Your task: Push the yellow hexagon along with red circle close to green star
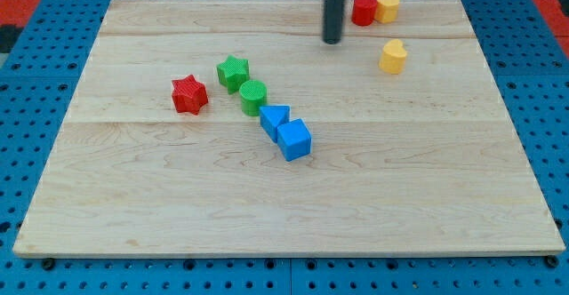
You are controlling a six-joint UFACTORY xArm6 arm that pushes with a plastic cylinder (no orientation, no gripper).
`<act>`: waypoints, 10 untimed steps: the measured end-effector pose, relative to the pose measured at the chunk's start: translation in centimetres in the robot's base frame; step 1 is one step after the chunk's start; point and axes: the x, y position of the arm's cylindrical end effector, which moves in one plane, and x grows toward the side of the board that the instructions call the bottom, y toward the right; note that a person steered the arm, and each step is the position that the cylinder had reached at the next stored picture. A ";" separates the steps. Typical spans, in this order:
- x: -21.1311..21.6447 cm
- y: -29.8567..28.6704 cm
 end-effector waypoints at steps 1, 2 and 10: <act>-1.9 11.0; -6.6 12.5; -5.3 -4.3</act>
